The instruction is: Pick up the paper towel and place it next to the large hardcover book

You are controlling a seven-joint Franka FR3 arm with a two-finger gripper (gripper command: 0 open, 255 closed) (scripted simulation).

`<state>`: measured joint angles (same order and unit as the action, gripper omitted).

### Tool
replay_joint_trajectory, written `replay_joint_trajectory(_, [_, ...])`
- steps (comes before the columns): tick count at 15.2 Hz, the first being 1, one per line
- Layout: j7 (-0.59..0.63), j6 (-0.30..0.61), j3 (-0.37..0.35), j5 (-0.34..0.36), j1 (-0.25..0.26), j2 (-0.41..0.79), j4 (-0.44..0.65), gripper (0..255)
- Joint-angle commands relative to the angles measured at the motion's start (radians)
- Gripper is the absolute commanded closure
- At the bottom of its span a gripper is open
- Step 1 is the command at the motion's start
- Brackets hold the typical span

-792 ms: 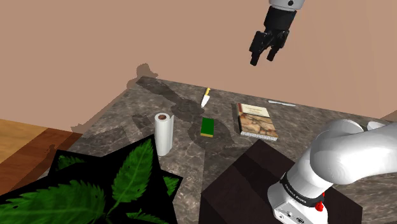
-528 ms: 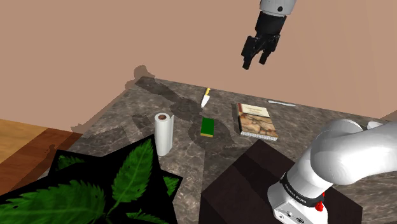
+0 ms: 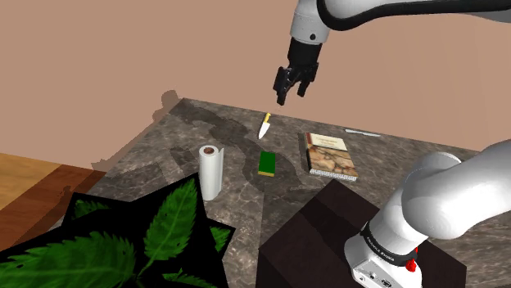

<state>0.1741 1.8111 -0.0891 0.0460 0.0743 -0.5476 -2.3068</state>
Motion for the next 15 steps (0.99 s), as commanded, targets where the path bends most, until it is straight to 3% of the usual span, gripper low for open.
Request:
replay_joint_trajectory(1, [0.003, 0.050, -0.016, -0.006, 0.013, 0.045, -0.003, 0])
replay_joint_trajectory(15, [0.054, 0.326, -0.140, 0.019, 0.092, 0.467, 0.136, 0])
